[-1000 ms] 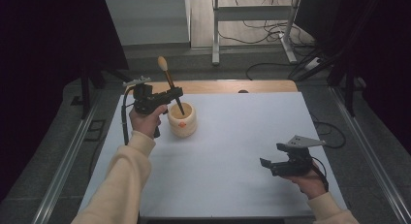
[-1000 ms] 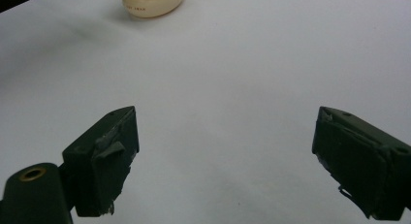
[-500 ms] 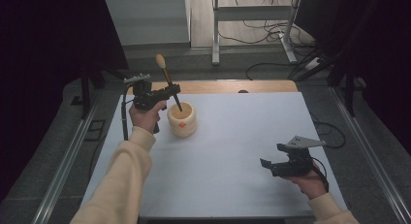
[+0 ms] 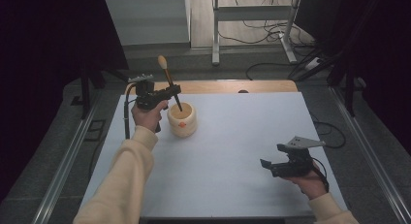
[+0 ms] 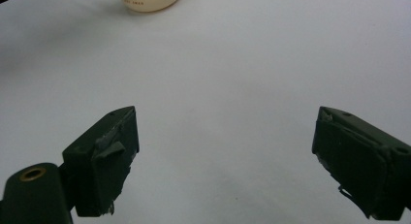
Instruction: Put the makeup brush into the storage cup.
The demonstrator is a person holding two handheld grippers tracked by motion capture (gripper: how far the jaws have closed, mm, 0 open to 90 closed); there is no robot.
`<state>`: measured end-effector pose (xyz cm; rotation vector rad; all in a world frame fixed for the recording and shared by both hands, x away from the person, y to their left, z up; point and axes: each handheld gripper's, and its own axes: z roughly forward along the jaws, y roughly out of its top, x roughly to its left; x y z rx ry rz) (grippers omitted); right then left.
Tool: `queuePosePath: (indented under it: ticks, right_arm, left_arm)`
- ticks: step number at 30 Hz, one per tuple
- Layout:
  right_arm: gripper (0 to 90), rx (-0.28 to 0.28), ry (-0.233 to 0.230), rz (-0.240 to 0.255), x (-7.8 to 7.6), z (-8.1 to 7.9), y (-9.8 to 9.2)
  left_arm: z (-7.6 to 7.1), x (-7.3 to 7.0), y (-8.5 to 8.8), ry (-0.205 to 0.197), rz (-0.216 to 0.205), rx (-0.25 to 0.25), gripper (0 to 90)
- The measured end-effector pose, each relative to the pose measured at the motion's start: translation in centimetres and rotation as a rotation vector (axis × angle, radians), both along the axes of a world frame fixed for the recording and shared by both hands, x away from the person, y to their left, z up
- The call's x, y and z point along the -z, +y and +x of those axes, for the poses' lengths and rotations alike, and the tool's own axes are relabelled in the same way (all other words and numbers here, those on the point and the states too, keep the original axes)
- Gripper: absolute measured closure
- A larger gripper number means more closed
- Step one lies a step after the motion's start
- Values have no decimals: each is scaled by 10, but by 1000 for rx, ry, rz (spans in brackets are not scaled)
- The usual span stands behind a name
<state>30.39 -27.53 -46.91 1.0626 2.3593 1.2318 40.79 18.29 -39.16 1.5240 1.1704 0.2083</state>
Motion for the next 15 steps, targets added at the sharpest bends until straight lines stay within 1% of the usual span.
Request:
queuePosePath:
  ticks: [5, 10, 12, 13, 15]
  right_arm:
    - [100, 4, -7, -1, -1, 0, -1]
    - [100, 7, -7, -2, -1, 0, -1]
    - [100, 6, -8, -5, -1, 0, -1]
    - [100, 6, -8, -10, 0, 0, -1]
    - [100, 5, -8, -13, 0, -1, 0]
  left_arm:
    - [3, 4, 1, 6, 10, -9, 786]
    - [7, 6, 2, 7, 8, -20, 786]
    - [9, 8, 2, 12, 30, -24, 786]
    - [10, 8, 2, 13, 34, -25, 786]
    - [12, 10, 4, 19, 8, -29, 786]
